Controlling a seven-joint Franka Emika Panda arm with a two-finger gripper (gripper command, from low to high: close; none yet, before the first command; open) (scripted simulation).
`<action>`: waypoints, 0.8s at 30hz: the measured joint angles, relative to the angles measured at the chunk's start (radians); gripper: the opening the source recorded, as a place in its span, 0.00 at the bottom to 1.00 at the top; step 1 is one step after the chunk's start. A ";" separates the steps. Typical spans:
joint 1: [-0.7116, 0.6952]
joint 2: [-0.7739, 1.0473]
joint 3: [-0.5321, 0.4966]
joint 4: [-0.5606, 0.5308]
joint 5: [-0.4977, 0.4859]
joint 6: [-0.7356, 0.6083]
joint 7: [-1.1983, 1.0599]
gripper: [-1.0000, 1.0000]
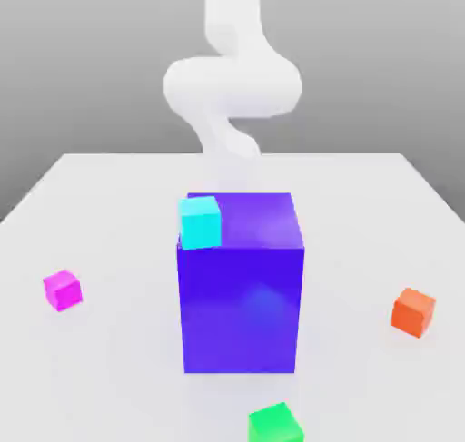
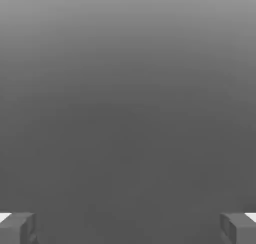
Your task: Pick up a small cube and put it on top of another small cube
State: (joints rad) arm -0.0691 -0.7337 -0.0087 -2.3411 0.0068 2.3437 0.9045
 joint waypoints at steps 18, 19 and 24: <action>-0.474 0.485 -0.082 -0.300 0.016 0.324 0.790 0.50; -0.498 0.511 -0.088 -0.317 0.015 0.341 0.835 0.50; -0.592 0.644 -0.149 -0.399 0.010 0.431 1.058 0.50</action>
State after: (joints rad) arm -0.6607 -0.0899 -0.1577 -2.7403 0.0167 2.7742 1.9628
